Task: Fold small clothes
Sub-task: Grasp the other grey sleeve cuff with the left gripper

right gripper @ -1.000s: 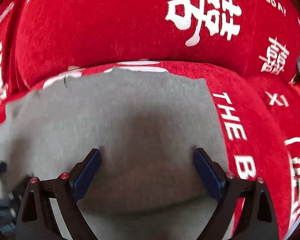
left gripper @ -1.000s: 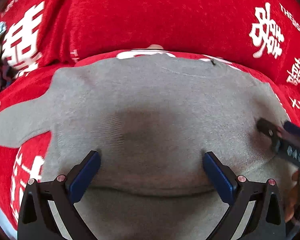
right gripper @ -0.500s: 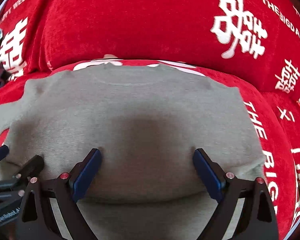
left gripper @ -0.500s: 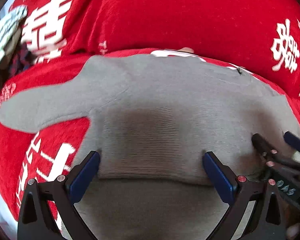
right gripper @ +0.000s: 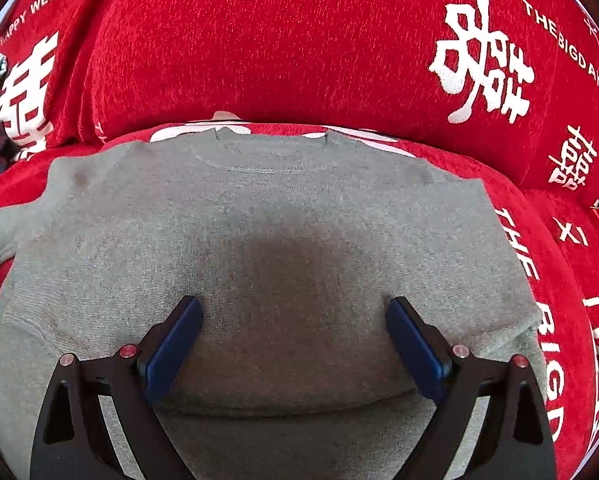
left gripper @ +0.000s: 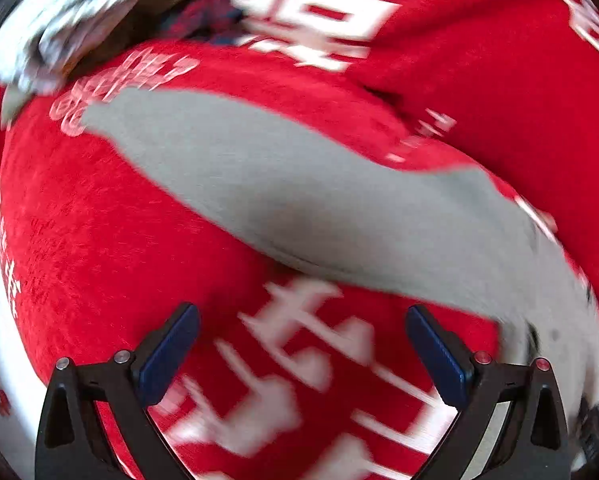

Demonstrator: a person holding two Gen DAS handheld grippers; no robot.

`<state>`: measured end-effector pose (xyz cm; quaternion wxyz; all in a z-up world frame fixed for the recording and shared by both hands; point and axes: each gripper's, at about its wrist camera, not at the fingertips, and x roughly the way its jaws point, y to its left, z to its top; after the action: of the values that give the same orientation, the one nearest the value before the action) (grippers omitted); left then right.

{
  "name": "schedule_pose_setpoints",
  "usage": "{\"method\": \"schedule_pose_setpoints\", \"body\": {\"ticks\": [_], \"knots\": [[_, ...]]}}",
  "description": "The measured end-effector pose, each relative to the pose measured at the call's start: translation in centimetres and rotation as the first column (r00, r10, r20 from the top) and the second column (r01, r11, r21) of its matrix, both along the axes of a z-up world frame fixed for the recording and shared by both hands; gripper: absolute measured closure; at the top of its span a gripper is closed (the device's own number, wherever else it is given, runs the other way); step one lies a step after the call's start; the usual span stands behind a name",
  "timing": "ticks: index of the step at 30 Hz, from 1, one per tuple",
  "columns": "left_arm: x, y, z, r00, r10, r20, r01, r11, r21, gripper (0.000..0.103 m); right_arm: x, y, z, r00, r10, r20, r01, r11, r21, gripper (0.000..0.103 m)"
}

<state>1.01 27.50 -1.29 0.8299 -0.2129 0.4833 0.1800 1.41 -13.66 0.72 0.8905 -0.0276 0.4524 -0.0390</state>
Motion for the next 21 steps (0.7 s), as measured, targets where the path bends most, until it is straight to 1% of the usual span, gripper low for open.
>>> {"method": "schedule_pose_setpoints", "body": {"ticks": [1, 2, 3, 5, 6, 7, 8, 9, 11, 13, 16, 17, 18, 19, 20, 21], "knots": [[-0.2, 1.3, -0.3, 0.999, 0.036, -0.005, -0.036, 0.999, -0.015, 0.000, 0.0, 0.0, 0.0, 1.000, 0.000, 0.000, 0.000, 1.000, 0.000, 0.008], [-0.4, 2.9, -0.3, 0.998, 0.058, 0.023, -0.057, 0.997, -0.044, 0.000, 0.0, 0.0, 0.0, 1.000, 0.000, 0.001, 0.000, 1.000, -0.001, 0.008], [-0.4, 3.9, 0.2, 0.996, 0.068, 0.052, -0.065, 0.997, -0.047, 0.000, 0.0, 0.0, 0.0, 1.000, 0.000, 0.001, 0.000, 1.000, -0.002, 0.008], [0.2, 6.0, 0.7, 0.991, 0.132, 0.023, -0.133, 0.991, 0.029, 0.000, 0.0, 0.1, 0.0, 1.000, -0.001, 0.001, 0.001, 1.000, -0.006, 0.008], [0.6, 7.0, 0.6, 0.989, 0.148, 0.019, -0.148, 0.989, 0.022, 0.000, 0.0, 0.1, 0.0, 1.000, -0.002, 0.001, 0.002, 1.000, -0.010, 0.008], [1.1, 8.5, 0.1, 0.985, 0.172, 0.021, -0.171, 0.985, -0.015, 0.000, 0.0, 0.1, 0.0, 1.000, -0.001, 0.001, 0.001, 1.000, -0.013, 0.008], [1.4, 9.5, 0.0, 0.982, 0.190, 0.025, -0.189, 0.982, -0.027, 0.000, 0.0, 0.2, 0.0, 1.000, 0.000, 0.001, 0.000, 1.000, -0.017, 0.008], [2.0, 10.4, 0.3, 0.979, 0.199, 0.037, -0.198, 0.980, -0.019, 0.000, 0.0, 0.2, 0.0, 1.000, -0.001, 0.001, 0.001, 1.000, -0.020, 0.008], [3.4, 11.8, 0.2, 0.978, 0.209, 0.020, -0.209, 0.978, -0.025, 0.000, -0.1, 0.3, 0.1, 1.000, -0.002, 0.002, 0.002, 1.000, -0.021, 0.008], [4.6, 12.9, 0.2, 0.974, 0.225, 0.026, -0.225, 0.974, -0.012, 0.000, -0.1, 0.3, 0.1, 1.000, -0.002, 0.001, 0.002, 1.000, -0.025, 0.008], [5.9, 14.1, 0.0, 0.974, 0.223, 0.028, -0.224, 0.974, 0.037, 0.000, -0.1, 0.3, 0.2, 1.000, -0.001, 0.002, 0.001, 0.999, -0.034, 0.008], [6.3, 14.4, -0.1, 0.975, 0.218, 0.038, -0.220, 0.974, 0.054, 0.003, -0.1, 0.3, 0.2, 1.000, -0.001, 0.001, 0.001, 0.999, -0.038, 0.008], [6.4, 14.5, -0.1, 0.974, 0.220, 0.049, -0.223, 0.972, 0.076, 0.010, -0.2, 0.4, 0.3, 1.000, -0.002, 0.001, 0.002, 0.999, -0.042, 0.008], [6.5, 14.6, 0.0, 0.971, 0.230, 0.058, -0.235, 0.965, 0.117, 0.038, -0.2, 0.4, 0.4, 1.000, -0.001, -0.001, 0.001, 0.999, -0.048, 0.008], [6.3, 14.9, 0.2, 0.971, 0.230, 0.067, -0.238, 0.959, 0.155, 0.060, -0.2, 0.5, 0.6, 1.000, -0.002, -0.003, 0.002, 0.998, -0.056, 0.008], [6.0, 15.2, 0.2, 0.973, 0.214, 0.085, -0.224, 0.963, 0.150, 0.067, -0.2, 0.6, 0.8, 1.000, -0.007, -0.006, 0.007, 0.998, -0.066, 0.008]]}}
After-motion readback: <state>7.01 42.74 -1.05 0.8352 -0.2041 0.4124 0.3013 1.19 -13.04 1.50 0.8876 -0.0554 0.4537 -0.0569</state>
